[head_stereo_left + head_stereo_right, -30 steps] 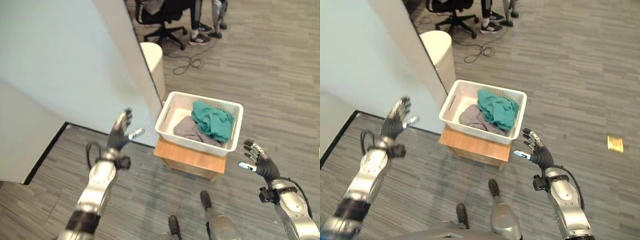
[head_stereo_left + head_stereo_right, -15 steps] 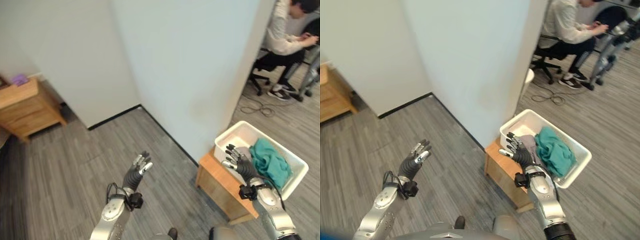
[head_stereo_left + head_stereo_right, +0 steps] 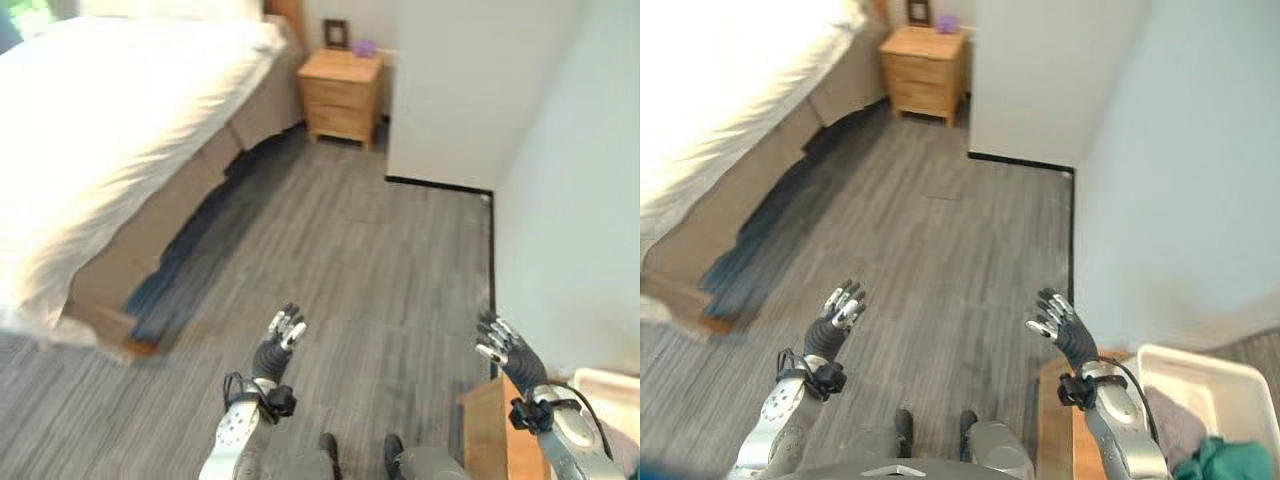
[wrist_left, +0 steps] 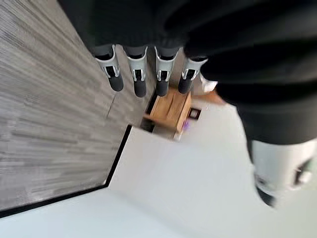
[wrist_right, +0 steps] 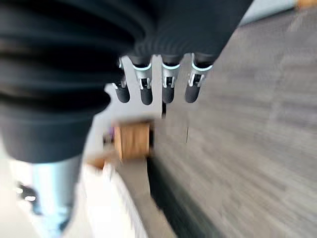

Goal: Pick up bed clothes into laundry basket.

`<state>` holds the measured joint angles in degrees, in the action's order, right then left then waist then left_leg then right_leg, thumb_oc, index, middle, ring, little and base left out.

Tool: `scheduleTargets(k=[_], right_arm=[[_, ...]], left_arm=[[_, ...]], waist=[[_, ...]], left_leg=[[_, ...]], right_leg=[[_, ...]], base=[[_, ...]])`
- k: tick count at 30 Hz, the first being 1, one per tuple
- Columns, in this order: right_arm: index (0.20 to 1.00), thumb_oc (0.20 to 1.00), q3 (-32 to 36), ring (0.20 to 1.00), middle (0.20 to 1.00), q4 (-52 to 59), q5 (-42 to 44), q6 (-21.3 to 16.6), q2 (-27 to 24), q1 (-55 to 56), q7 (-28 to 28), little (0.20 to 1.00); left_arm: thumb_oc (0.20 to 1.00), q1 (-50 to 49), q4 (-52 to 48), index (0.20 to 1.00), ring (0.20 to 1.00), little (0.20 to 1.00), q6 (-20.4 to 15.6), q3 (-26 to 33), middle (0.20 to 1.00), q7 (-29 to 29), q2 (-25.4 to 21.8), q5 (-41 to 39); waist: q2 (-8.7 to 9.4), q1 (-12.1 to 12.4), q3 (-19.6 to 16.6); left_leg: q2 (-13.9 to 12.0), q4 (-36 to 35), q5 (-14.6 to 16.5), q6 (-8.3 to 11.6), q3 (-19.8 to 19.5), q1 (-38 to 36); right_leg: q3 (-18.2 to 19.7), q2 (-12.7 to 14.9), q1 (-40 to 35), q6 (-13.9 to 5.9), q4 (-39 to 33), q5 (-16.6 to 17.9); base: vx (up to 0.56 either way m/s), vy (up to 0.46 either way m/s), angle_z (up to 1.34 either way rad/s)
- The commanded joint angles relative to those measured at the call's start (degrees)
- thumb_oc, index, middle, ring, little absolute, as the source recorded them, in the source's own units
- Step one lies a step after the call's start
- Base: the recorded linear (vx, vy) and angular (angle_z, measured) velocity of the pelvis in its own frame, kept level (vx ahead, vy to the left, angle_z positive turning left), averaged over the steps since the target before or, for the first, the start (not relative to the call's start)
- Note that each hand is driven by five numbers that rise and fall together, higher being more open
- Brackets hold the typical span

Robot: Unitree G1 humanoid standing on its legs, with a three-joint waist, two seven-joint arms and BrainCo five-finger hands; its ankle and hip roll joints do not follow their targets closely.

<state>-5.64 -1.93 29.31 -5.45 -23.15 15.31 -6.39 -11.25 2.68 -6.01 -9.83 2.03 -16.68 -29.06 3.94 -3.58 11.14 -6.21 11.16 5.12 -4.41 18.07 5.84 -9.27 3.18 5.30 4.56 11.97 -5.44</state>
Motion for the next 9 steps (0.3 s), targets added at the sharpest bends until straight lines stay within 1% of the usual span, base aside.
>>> scheduleTargets(k=[1, 2, 3, 4, 5, 7, 8, 9], right_arm=[[1.0, 1.0, 3.5, 1.0, 1.0, 1.9, -0.45, -3.82, -0.54, -1.18, 1.47, 1.0], [1.0, 1.0, 3.23, 1.0, 1.0, 2.44, 0.5, -3.67, 0.68, 0.01, 1.06, 1.0], [1.0, 1.0, 3.22, 1.0, 1.0, 2.44, 0.5, -3.67, 0.66, 0.04, 1.06, 1.0], [1.0, 1.0, 2.37, 1.0, 1.0, 1.77, -0.02, -3.37, 1.1, -0.28, 1.24, 1.0], [1.0, 1.0, 2.34, 1.0, 1.0, 1.75, -0.02, -3.38, 1.14, -0.32, 1.24, 1.0], [1.0, 1.0, 0.9, 1.0, 1.0, 1.81, -0.52, -2.93, 1.54, -1.19, 0.44, 1.0], [1.0, 1.0, 0.85, 1.0, 1.0, 1.79, -0.52, -2.94, 1.56, -1.19, 0.43, 1.0], [1.0, 1.0, 0.08, 1.0, 1.0, 1.54, -0.73, -2.68, 1.45, -1.62, -0.42, 1.0]], left_arm=[[1.0, 5.93, -1.59, 1.0, 1.0, 1.0, -4.66, 0.46, 1.0, -1.23, -1.04, -0.55], [1.0, 5.87, -0.1, 1.0, 1.0, 1.0, -5.18, -0.18, 1.0, -1.43, 0.01, -0.48], [1.0, 5.83, -0.1, 1.0, 1.0, 1.0, -5.18, -0.19, 1.0, -1.43, 0.03, -0.48], [1.0, 4.54, -0.49, 1.0, 1.0, 1.0, -4.85, 0.16, 1.0, -2.11, -0.06, -1.02], [1.0, 4.53, -0.54, 1.0, 1.0, 1.0, -4.82, 0.2, 1.0, -2.12, -0.1, -1.02], [1.0, 2.31, -0.98, 1.0, 1.0, 1.0, -5.03, 2.38, 1.0, -1.74, -0.61, -1.21], [1.0, 2.24, -1.03, 1.0, 1.0, 1.0, -5.02, 2.42, 1.0, -1.73, -0.64, -1.21], [1.0, 1.2, -0.63, 1.0, 1.0, 1.0, -5.35, 3.38, 1.0, -1.75, -0.84, -0.31]], waist=[[-0.95, -3.63, -2.95], [-2.08, -4.05, -3.61], [-2.11, -4.11, -3.48], [-2.39, -3.47, -4.08], [-2.33, -3.57, -4.23], [-1.84, -2.27, -4.72], [-1.8, -2.29, -4.74], [-1.66, -1.64, -4.6]], left_leg=[[-6.52, 1.05, -4.85, 9.72, 2.85, -7.58], [-3.58, -8.21, -4.48, 9.47, 1.15, -9.17], [-3.59, -8.2, -4.29, 9.5, 1.09, -9.42], [-2.06, -11.28, -4.14, 8.91, -1.56, -9.88], [-1.98, -11.4, -4.42, 8.86, -1.64, -9.64], [-0.88, -12.56, -4.69, 8.18, -2.64, -10.13], [-0.85, -12.59, -4.7, 8.16, -2.61, -10.16], [-0.64, -12.48, -4.49, 7.98, -2.79, -10.46]], right_leg=[[-0.54, 1.95, -3.75, -9.07, -8.26, 3.16], [-3.76, 2.69, -4.53, -10.0, -8.91, 4.24], [-3.81, 2.69, -4.77, -10.07, -8.82, 4.03], [-5.06, 3.03, -4.71, -10.3, -8.51, 4.5], [-5.16, 3.08, -4.53, -10.27, -8.64, 4.71], [-5.35, 3.56, -4.84, -10.61, -8.6, 5.29], [-5.32, 3.57, -4.85, -10.62, -8.6, 5.29], [-5.33, 3.62, -5.28, -10.68, -8.52, 5.06]], base=[[-0.12, 0.014, 2.33], [-0.07, 0.037, 2.03], [-0.07, 0.089, 2.31], [-0.04, 0.039, 1.71], [-0.05, 0.061, 1.15], [-0.03, 0.062, 0.52], [-0.02, 0.062, 0.37], [0.0, 0.038, 0.01]])
